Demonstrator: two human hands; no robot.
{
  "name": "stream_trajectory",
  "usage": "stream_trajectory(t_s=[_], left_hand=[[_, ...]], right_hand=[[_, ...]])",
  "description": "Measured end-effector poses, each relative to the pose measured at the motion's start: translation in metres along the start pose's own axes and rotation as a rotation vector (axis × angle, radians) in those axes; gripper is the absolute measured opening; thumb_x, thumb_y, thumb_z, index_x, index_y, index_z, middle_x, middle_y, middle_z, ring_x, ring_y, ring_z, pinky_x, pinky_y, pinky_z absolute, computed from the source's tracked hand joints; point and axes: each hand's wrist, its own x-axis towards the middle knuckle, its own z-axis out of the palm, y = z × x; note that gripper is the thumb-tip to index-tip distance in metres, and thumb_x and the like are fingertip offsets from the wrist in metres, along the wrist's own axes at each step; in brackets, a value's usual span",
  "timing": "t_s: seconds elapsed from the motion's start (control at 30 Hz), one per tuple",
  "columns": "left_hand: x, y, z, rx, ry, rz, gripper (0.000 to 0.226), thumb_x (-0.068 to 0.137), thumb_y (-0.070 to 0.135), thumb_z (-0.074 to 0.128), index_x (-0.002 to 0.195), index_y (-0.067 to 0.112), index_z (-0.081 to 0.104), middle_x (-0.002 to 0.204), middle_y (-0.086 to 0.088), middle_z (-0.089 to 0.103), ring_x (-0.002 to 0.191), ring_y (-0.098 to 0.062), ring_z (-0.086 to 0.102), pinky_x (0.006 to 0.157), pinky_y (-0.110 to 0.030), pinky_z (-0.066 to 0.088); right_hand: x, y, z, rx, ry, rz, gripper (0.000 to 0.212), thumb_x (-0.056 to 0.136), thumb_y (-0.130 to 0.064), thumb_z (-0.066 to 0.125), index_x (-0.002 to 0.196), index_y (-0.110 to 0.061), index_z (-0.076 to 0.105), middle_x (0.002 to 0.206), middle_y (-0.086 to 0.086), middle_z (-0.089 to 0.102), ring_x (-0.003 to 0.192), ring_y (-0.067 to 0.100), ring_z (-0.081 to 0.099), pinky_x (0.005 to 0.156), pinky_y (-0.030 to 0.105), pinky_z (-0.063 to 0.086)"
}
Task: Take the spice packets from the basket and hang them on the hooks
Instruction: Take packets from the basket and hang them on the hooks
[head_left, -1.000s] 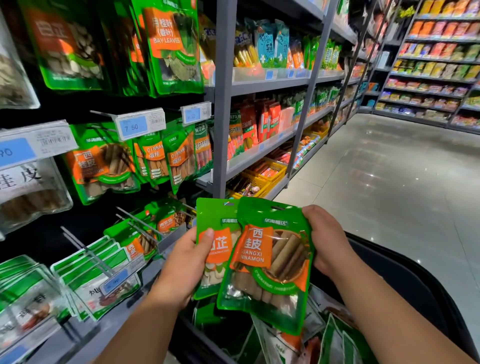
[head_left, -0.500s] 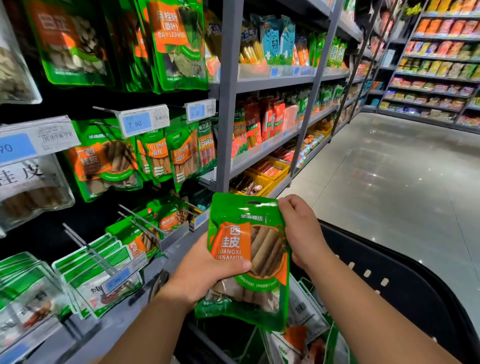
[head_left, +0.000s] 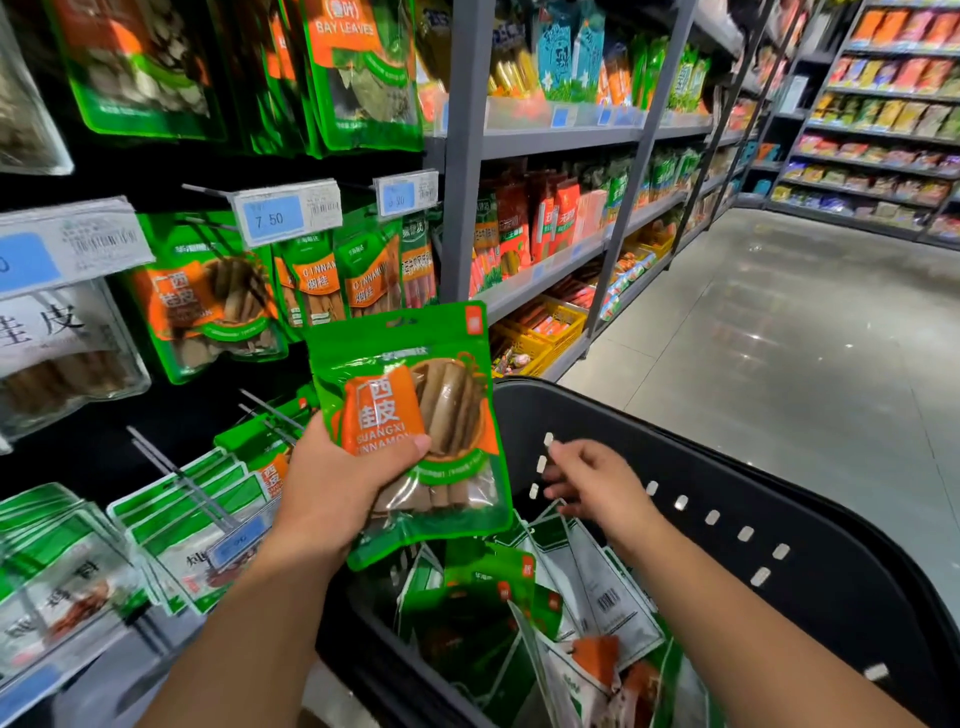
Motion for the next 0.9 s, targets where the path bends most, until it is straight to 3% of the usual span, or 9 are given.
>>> stream_trajectory(t_s=[0.1,0.27,0.4,0.53,0.6,0.63,0.7,0.83,0.9], left_hand=[[0.002,0.0,-0.004,-0.03,0.025,-0.018,0.054,0.061,0.028,0.097,0.104,0.02,0.065,0.091,0.0,0.077,0.082,-0.02,0.074,0.073,-0.036,0.054],[0.001,0.002,-0.004,-0.03,0.005,-0.043,0.051,0.064,0.025,0.094,0.105,0.022,0.063,0.092,0.001,0.076,0.083,-0.019,0.074,0.071,-0.033,0.053],[0.001,0.002,-0.003,-0.027,-0.016,-0.058,0.048,0.067,0.024,0.094,0.103,0.023,0.061,0.091,0.002,0.075,0.082,-0.017,0.073,0.071,-0.032,0.053],[0.003,0.001,-0.003,-0.024,-0.018,-0.054,0.051,0.065,0.028,0.095,0.104,0.024,0.062,0.094,0.002,0.076,0.086,-0.019,0.074,0.079,-0.038,0.057],[0.003,0.001,-0.003,-0.043,-0.002,-0.049,0.051,0.065,0.026,0.095,0.105,0.022,0.063,0.092,0.002,0.076,0.084,-0.019,0.074,0.076,-0.036,0.056],[0.002,0.002,-0.003,-0.052,0.009,-0.042,0.05,0.066,0.024,0.095,0.104,0.022,0.063,0.092,0.001,0.076,0.081,-0.017,0.074,0.073,-0.033,0.055],[0.0,0.003,-0.003,-0.076,0.027,-0.024,0.047,0.068,0.02,0.093,0.103,0.022,0.063,0.091,0.002,0.075,0.076,-0.012,0.074,0.069,-0.029,0.052],[-0.002,0.009,-0.003,-0.107,0.031,-0.002,0.052,0.065,0.023,0.095,0.106,0.021,0.063,0.092,0.001,0.076,0.078,-0.014,0.075,0.067,-0.027,0.053],[-0.004,0.015,-0.005,-0.074,0.034,0.028,0.069,0.05,0.04,0.098,0.107,0.02,0.065,0.092,-0.001,0.077,0.081,-0.018,0.076,0.072,-0.033,0.056]], right_hand=[[0.004,0.037,0.0,-0.182,-0.104,0.127,0.04,0.095,-0.049,0.066,0.101,-0.01,0.07,0.101,0.004,0.075,0.087,0.02,0.071,0.08,0.042,0.06],[0.0,0.089,0.012,-0.239,-0.319,0.367,0.046,0.085,-0.06,0.073,0.087,-0.015,0.062,0.068,0.006,0.057,0.051,0.017,0.048,0.051,0.026,0.039],[-0.009,0.099,0.022,-0.275,-0.332,0.38,0.034,0.098,-0.031,0.069,0.075,-0.013,0.052,0.06,0.007,0.05,0.038,0.013,0.041,0.039,0.019,0.032],[-0.011,0.091,0.023,-0.271,-0.262,0.298,0.039,0.1,-0.012,0.064,0.064,-0.013,0.05,0.051,0.001,0.052,0.036,0.008,0.044,0.044,0.022,0.034],[-0.01,0.078,0.017,-0.178,-0.213,0.25,0.032,0.102,-0.011,0.059,0.07,-0.01,0.06,0.064,0.005,0.066,0.048,0.003,0.059,0.057,0.024,0.05],[-0.009,0.071,0.014,-0.151,-0.204,0.226,0.027,0.104,-0.014,0.057,0.08,-0.006,0.065,0.076,0.012,0.074,0.063,0.007,0.068,0.07,0.032,0.058],[-0.008,0.055,0.006,-0.116,-0.19,0.195,0.025,0.106,-0.022,0.055,0.101,-0.002,0.069,0.099,0.019,0.077,0.086,0.023,0.074,0.092,0.053,0.058],[-0.01,0.022,-0.01,-0.018,-0.099,0.153,0.025,0.107,-0.025,0.053,0.113,-0.006,0.067,0.109,0.016,0.077,0.107,0.035,0.072,0.096,0.056,0.057],[-0.013,0.005,-0.018,0.033,-0.084,0.119,0.025,0.107,-0.026,0.052,0.115,-0.008,0.067,0.11,0.015,0.077,0.106,0.033,0.073,0.094,0.06,0.056]])
